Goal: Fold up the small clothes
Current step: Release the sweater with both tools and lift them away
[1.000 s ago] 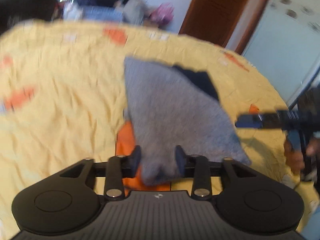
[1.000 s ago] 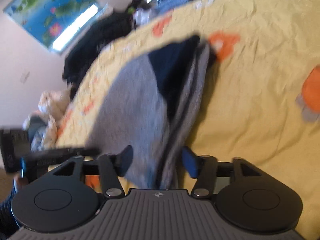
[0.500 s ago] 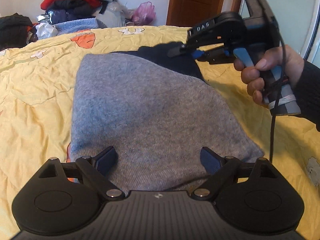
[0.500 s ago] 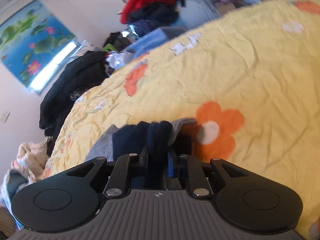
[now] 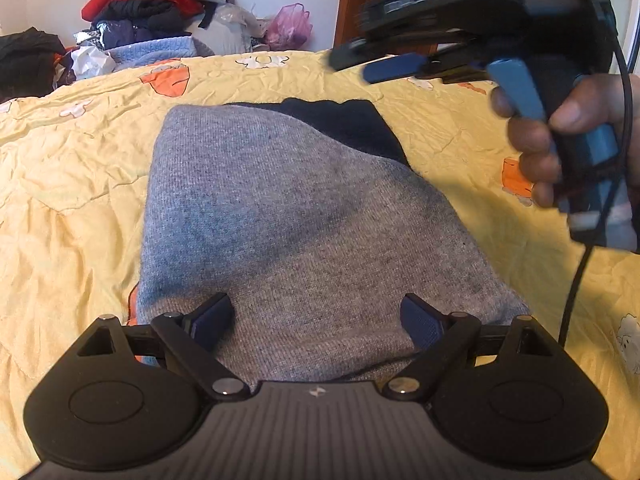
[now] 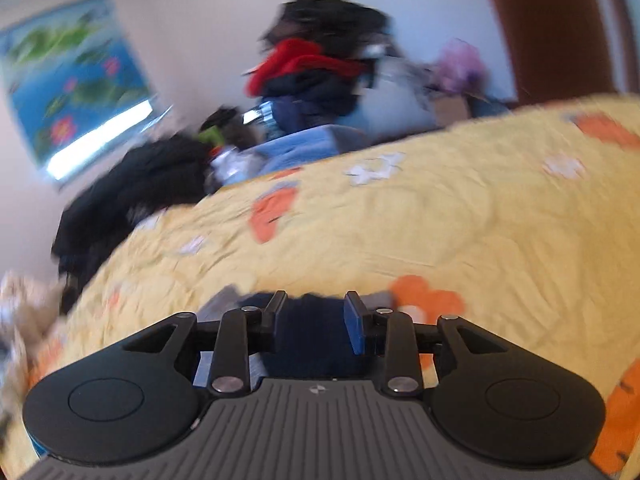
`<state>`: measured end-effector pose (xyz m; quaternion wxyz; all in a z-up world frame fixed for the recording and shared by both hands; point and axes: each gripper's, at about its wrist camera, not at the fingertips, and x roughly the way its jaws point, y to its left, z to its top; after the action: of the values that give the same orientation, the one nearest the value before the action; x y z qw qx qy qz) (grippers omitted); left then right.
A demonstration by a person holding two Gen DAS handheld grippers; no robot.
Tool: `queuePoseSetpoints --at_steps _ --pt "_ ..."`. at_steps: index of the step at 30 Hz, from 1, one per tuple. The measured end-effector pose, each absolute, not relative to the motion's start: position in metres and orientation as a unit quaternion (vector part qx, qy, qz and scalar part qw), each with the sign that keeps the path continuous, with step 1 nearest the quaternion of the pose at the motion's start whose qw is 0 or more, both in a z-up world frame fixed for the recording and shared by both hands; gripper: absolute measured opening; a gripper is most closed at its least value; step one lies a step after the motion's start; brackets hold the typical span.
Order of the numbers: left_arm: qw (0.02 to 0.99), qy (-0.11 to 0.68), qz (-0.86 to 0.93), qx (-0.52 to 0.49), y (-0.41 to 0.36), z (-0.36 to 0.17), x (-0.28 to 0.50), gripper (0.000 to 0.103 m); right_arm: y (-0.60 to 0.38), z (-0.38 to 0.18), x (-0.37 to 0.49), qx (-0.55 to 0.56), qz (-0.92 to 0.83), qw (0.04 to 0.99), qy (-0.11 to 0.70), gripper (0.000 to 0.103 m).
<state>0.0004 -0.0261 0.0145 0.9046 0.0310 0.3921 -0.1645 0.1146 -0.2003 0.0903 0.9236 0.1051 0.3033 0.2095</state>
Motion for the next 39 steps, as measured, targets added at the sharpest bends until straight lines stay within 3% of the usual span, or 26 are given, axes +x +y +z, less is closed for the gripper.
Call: queuePoseSetpoints --at_steps 4,7,12,15,19,22,25,29,31,34,39 --pt "0.905 0.392 -0.166 0.028 -0.026 0.014 0.001 0.092 -0.172 0.055 0.132 0.046 0.202 0.901 0.382 0.046" --pt "0.906 0.387 -0.170 0.026 -0.024 0.013 0.001 0.092 -0.184 0.031 0.132 0.072 0.215 0.907 0.354 0.047" --pt "0.914 0.366 -0.173 0.037 -0.019 0.025 -0.017 0.092 -0.178 0.054 0.124 0.059 0.189 0.905 0.377 0.046" --pt "0.922 0.337 -0.178 0.071 -0.011 0.030 -0.045 0.092 -0.188 0.074 0.084 0.088 0.215 0.908 0.349 0.049" --pt "0.913 0.365 -0.171 0.058 0.003 0.013 -0.044 0.092 -0.186 0.061 0.037 0.085 0.242 0.898 0.357 0.061" --pt "0.919 0.356 -0.164 0.048 0.007 0.008 -0.039 0.092 -0.189 0.030 0.026 0.081 0.258 0.894 0.357 0.058" --pt "0.918 0.359 -0.164 0.042 0.007 0.018 -0.041 0.092 -0.191 0.046 0.027 0.090 0.235 0.889 0.383 0.053" --pt "0.923 0.347 -0.166 0.019 0.021 0.027 -0.057 0.092 -0.193 0.067 0.005 0.112 0.251 0.888 0.370 0.058" --pt "0.919 0.365 -0.148 0.003 0.028 0.020 -0.050 0.092 -0.190 0.055 -0.002 0.116 0.258 0.877 0.389 0.066" --pt "0.916 0.383 -0.113 -0.024 0.037 0.012 -0.042 0.092 -0.193 0.034 -0.007 0.138 0.262 0.874 0.386 0.066" --pt "0.935 0.340 -0.099 -0.027 0.039 0.036 -0.069 0.093 -0.204 0.069 -0.028 0.151 0.228 0.890 0.364 0.067"
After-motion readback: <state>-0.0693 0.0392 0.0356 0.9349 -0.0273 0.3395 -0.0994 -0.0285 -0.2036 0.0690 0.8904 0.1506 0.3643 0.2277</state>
